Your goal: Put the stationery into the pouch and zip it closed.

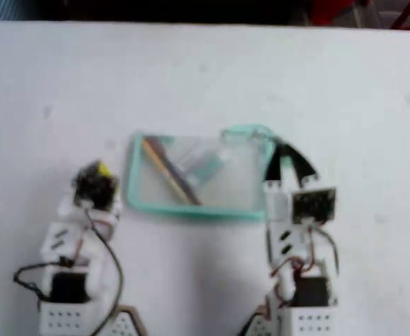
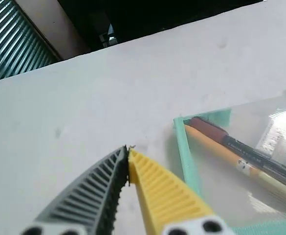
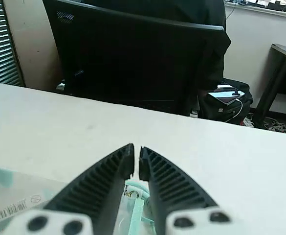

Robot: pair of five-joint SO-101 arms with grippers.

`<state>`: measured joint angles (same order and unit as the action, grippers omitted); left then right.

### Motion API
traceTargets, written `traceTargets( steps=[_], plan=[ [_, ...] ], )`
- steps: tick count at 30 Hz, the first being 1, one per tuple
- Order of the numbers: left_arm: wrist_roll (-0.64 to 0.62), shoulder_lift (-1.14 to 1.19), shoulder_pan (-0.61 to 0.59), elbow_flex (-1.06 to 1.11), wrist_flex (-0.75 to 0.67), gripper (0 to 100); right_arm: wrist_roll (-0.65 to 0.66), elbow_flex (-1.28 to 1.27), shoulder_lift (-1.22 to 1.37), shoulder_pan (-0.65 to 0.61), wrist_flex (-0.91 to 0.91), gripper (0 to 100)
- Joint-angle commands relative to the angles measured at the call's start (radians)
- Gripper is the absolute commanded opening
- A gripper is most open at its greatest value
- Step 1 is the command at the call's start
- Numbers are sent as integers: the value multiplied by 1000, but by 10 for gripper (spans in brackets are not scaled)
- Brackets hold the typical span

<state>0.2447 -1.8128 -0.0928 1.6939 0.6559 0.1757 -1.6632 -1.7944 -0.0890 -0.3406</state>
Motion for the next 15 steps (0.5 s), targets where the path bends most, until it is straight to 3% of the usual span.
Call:
traceTargets(
  steps=[1, 9, 15],
  plan=[
    [6, -10, -2, 0, -25, 24, 6, -25, -4, 7, 59, 18],
    [6, -10, -31, 0, 184, 24, 0, -28, -4, 5, -85, 18],
    [5, -10, -25, 0, 410, 24, 0, -28, 1, -2, -386, 18]
  ],
)
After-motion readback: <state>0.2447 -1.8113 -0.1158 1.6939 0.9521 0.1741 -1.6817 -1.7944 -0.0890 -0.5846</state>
